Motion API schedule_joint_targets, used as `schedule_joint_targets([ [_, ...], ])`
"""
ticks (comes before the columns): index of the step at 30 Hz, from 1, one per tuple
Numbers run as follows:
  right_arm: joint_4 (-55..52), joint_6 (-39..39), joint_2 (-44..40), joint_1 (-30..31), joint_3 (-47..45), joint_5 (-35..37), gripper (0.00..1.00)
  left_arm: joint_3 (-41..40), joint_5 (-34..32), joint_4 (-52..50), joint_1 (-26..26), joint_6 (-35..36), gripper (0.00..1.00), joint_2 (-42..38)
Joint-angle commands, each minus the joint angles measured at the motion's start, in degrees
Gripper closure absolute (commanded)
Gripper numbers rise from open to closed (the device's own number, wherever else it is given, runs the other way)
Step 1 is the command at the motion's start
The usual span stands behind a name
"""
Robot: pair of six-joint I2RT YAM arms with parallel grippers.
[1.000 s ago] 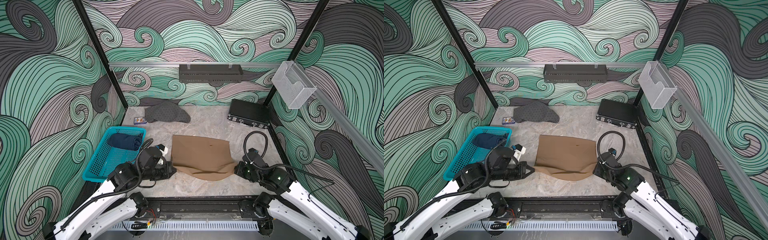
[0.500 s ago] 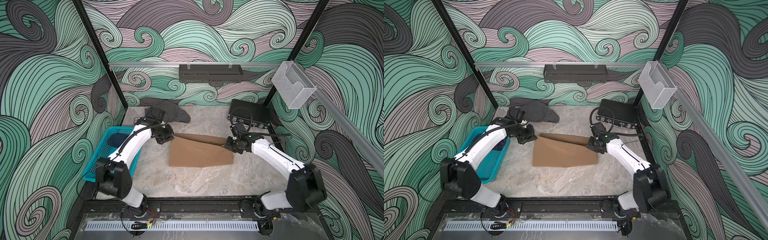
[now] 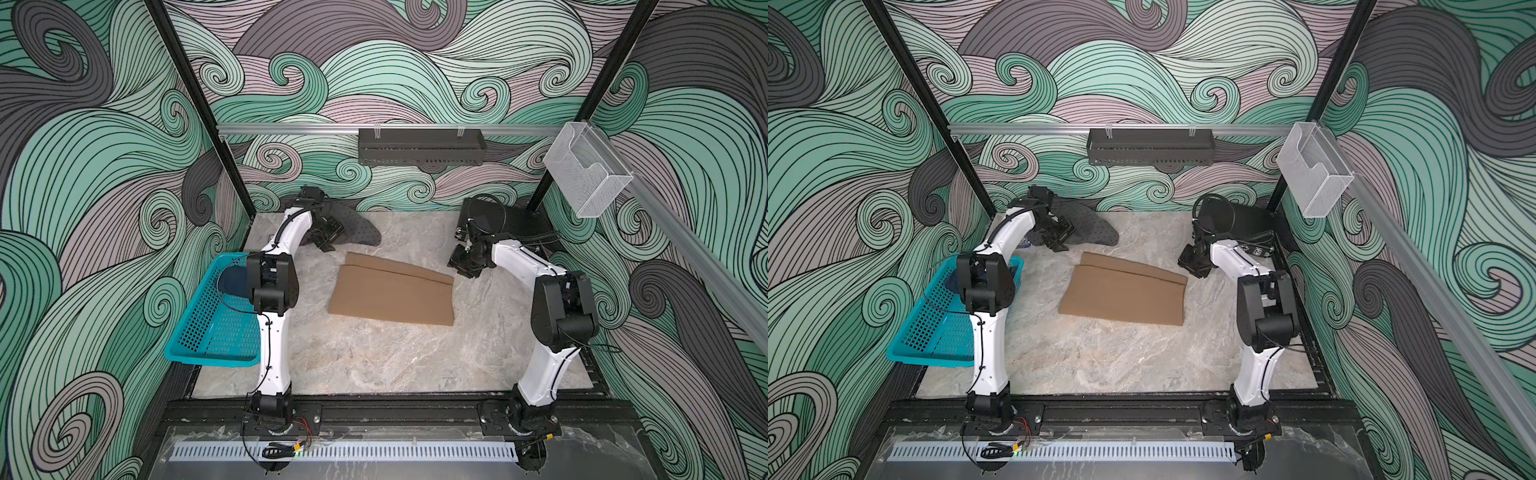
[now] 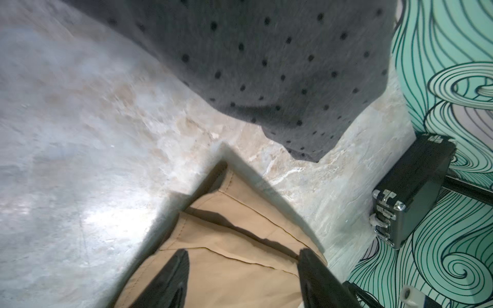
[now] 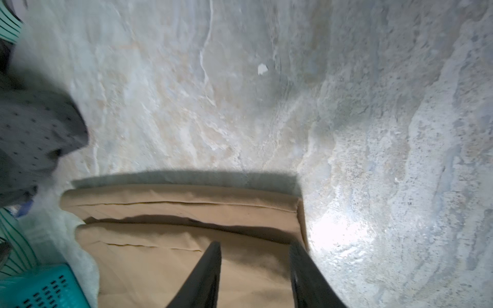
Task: Roll up the skirts
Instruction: Fold the skirt at the center of the board.
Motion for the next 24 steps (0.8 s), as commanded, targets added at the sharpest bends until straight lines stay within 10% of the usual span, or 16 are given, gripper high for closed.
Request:
schedule_joint_targets([
  [1,-2.1,-6.4,-3.2,2.1,-1.8,-2.9,0.46,-5.2,-1.2,-2.1,-0.5,2.8,0.27,-7.4],
  [8,4.1,-13.3,-7.3,3.6,-13.1,-1.9,0.29,-18.5,-2.9,3.7,-0.6,7.7,0.28,-10.2],
  [24,6.4,-15.3,-1.6,1.2,-12.0,-5.9,0.48,-20.9,-0.5,15.8,-0.7,12.5,0.38,-1.9],
])
